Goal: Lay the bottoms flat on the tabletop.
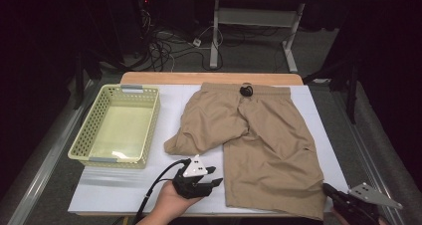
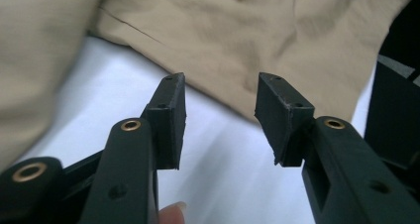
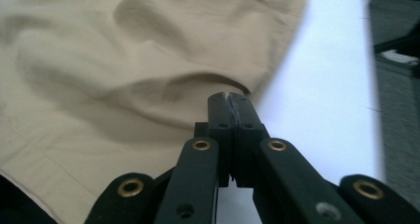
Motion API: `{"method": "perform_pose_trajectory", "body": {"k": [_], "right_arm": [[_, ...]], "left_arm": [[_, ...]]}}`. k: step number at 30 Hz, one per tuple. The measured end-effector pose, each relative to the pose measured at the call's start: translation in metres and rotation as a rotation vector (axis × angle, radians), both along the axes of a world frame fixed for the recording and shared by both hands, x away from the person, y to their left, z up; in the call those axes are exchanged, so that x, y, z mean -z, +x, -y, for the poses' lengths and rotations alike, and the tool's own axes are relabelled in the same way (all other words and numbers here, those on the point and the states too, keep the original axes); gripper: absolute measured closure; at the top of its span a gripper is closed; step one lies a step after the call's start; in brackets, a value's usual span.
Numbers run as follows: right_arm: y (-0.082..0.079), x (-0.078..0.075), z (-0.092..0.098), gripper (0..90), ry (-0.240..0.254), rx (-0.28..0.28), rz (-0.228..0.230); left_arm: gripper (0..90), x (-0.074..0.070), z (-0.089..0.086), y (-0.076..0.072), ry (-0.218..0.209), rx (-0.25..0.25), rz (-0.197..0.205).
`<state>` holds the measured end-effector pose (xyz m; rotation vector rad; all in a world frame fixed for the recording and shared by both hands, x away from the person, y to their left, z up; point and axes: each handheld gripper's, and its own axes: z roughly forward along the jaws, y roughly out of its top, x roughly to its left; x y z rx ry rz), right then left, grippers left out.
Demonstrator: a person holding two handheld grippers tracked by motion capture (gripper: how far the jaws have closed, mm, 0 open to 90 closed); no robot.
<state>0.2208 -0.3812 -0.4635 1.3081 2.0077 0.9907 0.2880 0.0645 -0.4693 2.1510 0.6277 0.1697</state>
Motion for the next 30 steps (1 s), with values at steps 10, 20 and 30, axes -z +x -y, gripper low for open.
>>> {"method": "perform_pose_trajectory", "body": {"k": [10,20,30], "right_arm": [[-0.008,-0.004,0.017,90.0,-0.021,0.056,0.019],[-0.005,0.002,0.017,90.0,-0.010,0.050,-0.011],[-0.006,0.002,0.018,90.0,-0.013,0.039,-0.002]], "left_arm": [[44.6,0.000,0.052,-0.004,0.064,0.069,0.031],[73.4,0.011,0.081,0.017,0.144,0.038,-0.022],[88.2,0.002,0.080,0.008,0.093,0.066,-0.034]]}}
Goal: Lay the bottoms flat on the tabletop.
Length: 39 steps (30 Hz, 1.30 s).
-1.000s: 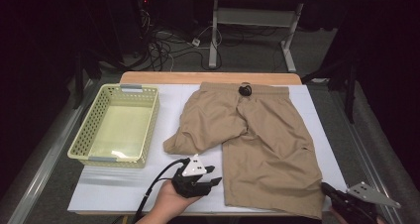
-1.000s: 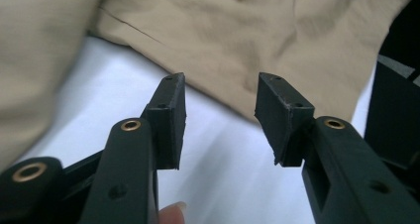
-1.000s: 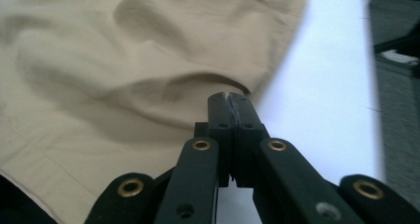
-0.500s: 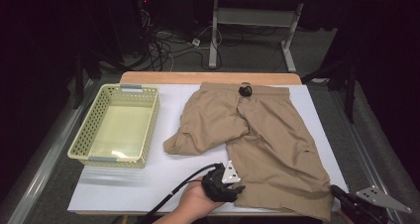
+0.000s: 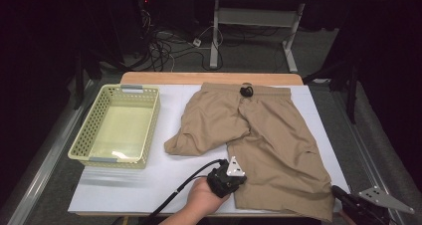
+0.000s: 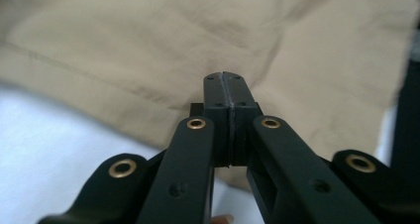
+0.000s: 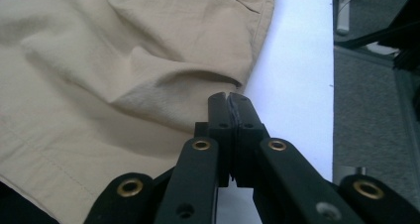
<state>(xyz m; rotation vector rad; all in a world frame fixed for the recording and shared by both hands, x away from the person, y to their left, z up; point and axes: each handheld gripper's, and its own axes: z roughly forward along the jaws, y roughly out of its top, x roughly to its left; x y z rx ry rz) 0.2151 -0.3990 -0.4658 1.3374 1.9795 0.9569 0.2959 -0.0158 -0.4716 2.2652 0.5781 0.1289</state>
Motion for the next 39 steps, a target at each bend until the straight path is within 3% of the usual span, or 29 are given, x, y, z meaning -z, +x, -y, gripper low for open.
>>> {"method": "perform_pose_trajectory", "body": {"k": [3,6,11,12,14,15,17,18,19,22,24,26,30,31,33,37,39], "right_arm": [[0.000,-0.005,-0.001,90.0,-0.013,-0.009,0.022],[0.002,-0.007,0.003,90.0,0.022,0.009,0.030],[-0.001,-0.004,0.012,90.0,0.025,0.019,0.025],[-0.001,-0.004,0.013,89.8,0.034,0.020,0.022],[-0.002,-0.004,0.013,86.0,0.049,0.014,0.023],[-0.003,-0.006,0.012,79.5,0.061,0.008,0.028],[-0.006,-0.009,0.008,69.8,0.069,-0.002,0.042],[-0.007,-0.010,0.006,65.7,0.072,-0.010,0.049],[-0.008,-0.012,0.004,64.0,0.080,-0.014,0.053],[-0.007,-0.015,0.001,63.2,0.101,-0.021,0.071],[-0.005,-0.015,-0.003,63.1,0.089,-0.031,0.067],[-0.003,-0.013,-0.005,62.6,0.077,-0.044,0.058],[-0.002,-0.012,-0.007,63.1,0.085,-0.058,0.054],[-0.002,-0.012,-0.007,63.2,0.091,-0.061,0.053],[-0.003,-0.010,-0.008,63.4,0.089,-0.071,0.049],[-0.003,-0.013,-0.009,63.9,0.086,-0.069,0.058],[-0.003,-0.013,-0.009,64.4,0.084,-0.067,0.062]], "left_arm": [[88.1,-0.008,0.001,-0.013,-0.074,0.040,-0.011],[88.1,-0.009,0.002,-0.016,-0.071,0.042,-0.023],[87.8,-0.006,-0.001,-0.017,-0.070,0.032,-0.026],[86.0,-0.006,-0.003,-0.016,-0.091,0.026,-0.036],[72.0,-0.010,-0.013,-0.015,-0.145,0.008,-0.050],[66.3,-0.014,-0.020,-0.015,-0.153,-0.008,-0.030],[57.4,-0.023,-0.040,-0.015,-0.133,-0.051,0.072],[54.6,-0.026,-0.052,-0.012,-0.121,-0.086,0.117],[52.8,-0.027,-0.066,-0.008,-0.120,-0.133,0.138],[48.0,-0.023,-0.097,0.015,-0.096,-0.264,0.111],[42.1,-0.015,-0.103,0.028,-0.046,-0.313,0.092],[38.7,-0.006,-0.101,0.039,0.009,-0.342,0.105],[40.4,0.011,-0.096,0.062,0.095,-0.387,0.066],[42.0,0.013,-0.098,0.066,0.072,-0.384,0.043],[54.0,0.013,-0.101,0.069,0.064,-0.407,0.039],[82.8,0.012,-0.104,0.073,0.069,-0.394,0.059],[86.2,0.009,-0.104,0.072,0.075,-0.377,0.061]]}}
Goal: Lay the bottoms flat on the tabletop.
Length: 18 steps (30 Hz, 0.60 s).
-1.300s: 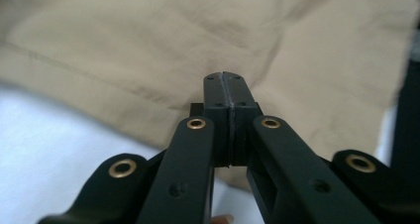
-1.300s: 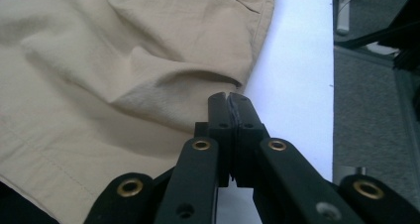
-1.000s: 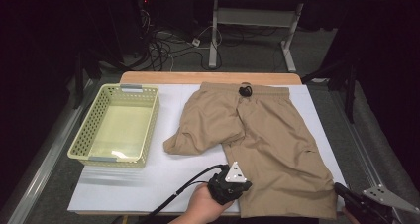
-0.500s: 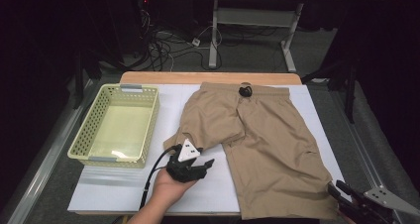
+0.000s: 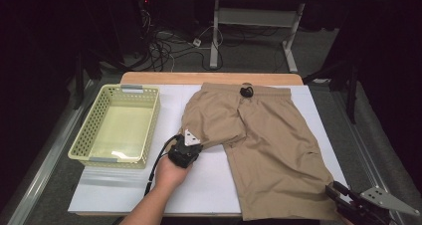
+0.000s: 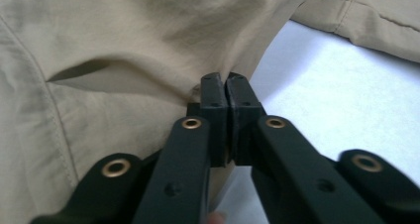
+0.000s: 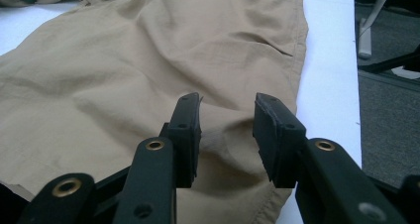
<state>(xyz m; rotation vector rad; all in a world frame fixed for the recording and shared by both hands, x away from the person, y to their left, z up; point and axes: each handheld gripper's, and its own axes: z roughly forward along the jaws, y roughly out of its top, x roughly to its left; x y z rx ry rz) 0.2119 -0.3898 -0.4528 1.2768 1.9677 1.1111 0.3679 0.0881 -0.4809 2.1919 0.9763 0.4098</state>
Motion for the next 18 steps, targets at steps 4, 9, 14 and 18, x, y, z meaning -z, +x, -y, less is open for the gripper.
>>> {"method": "perform_pose_trajectory", "body": {"k": [4,9,14,18], "right_arm": [[-0.001,0.000,-0.001,64.6,-0.001,-0.003,-0.003],[0.002,-0.002,-0.001,64.7,-0.004,-0.005,0.010],[0.001,-0.001,0.000,64.7,-0.003,-0.007,0.006],[0.001,-0.001,0.000,64.7,-0.004,-0.006,0.009]], "left_arm": [[86.4,-0.030,0.003,-0.010,-0.059,0.075,0.049],[86.3,-0.075,0.014,-0.010,-0.127,0.140,0.122],[86.3,-0.088,0.025,0.014,-0.142,0.119,0.149],[86.3,-0.072,0.017,0.050,-0.103,0.003,0.109]]}}
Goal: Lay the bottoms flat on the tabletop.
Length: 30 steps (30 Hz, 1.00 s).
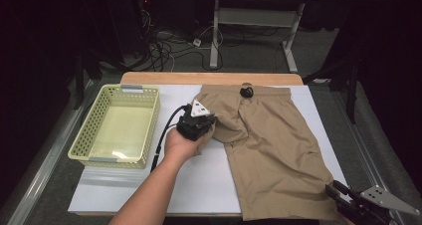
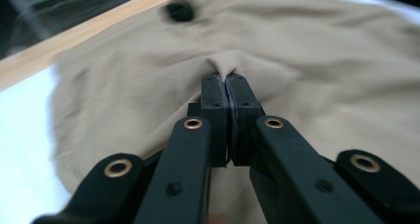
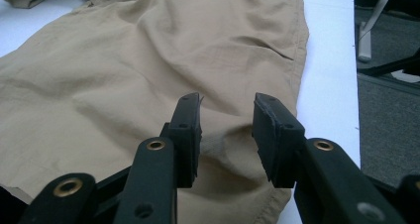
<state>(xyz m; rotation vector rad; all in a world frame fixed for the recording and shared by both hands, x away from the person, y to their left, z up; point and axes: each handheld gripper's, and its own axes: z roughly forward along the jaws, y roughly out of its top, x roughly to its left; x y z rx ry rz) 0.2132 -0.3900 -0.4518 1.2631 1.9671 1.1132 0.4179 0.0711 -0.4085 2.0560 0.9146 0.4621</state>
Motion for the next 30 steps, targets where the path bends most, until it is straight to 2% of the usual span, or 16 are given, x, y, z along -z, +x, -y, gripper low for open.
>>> {"method": "perform_pose_trajectory", "body": {"k": [2,5,9,11,13,14,16,17,18,19,21,27,30], "right_arm": [[0.000,0.001,-0.001,64.7,-0.002,-0.002,-0.002],[0.001,0.003,-0.002,64.7,-0.007,-0.007,-0.011],[0.002,0.004,-0.002,64.7,-0.012,-0.010,-0.017],[0.002,0.005,-0.003,64.7,-0.011,-0.009,-0.021],[0.002,0.005,-0.003,64.5,-0.010,-0.006,-0.022],[0.002,0.005,-0.004,64.5,-0.010,-0.005,-0.021],[0.001,0.004,-0.004,63.8,-0.010,-0.006,-0.017],[0.000,0.004,-0.005,63.3,-0.008,-0.004,-0.017],[0.000,0.003,-0.005,62.7,-0.006,-0.003,-0.014],[-0.001,0.003,-0.006,61.8,-0.003,-0.002,-0.014],[-0.001,0.002,-0.007,59.3,-0.002,0.002,-0.014],[-0.002,0.000,-0.011,55.7,0.002,0.002,-0.010],[-0.003,0.000,-0.011,55.5,0.007,0.004,-0.011]], "left_arm": [[86.3,0.013,-0.007,0.016,0.030,-0.060,-0.033],[86.3,0.035,-0.013,0.031,0.079,-0.108,-0.085],[86.0,0.057,-0.015,0.038,0.086,-0.140,-0.116],[85.0,0.062,-0.016,0.037,0.073,-0.144,-0.129],[80.6,0.060,-0.017,0.032,0.032,-0.138,-0.119],[75.9,0.058,-0.016,0.029,0.024,-0.129,-0.110],[67.7,0.052,-0.015,0.023,0.036,-0.120,-0.084],[63.6,0.048,-0.016,0.020,0.026,-0.119,-0.072],[62.1,0.044,-0.017,0.016,-0.002,-0.101,-0.058],[62.2,0.041,-0.018,0.012,-0.025,-0.081,-0.043],[62.1,0.034,-0.017,0.005,-0.030,-0.068,-0.024],[59.3,0.020,-0.017,-0.017,-0.086,-0.019,0.012],[61.1,0.017,-0.018,-0.031,-0.143,0.044,0.039]]}}
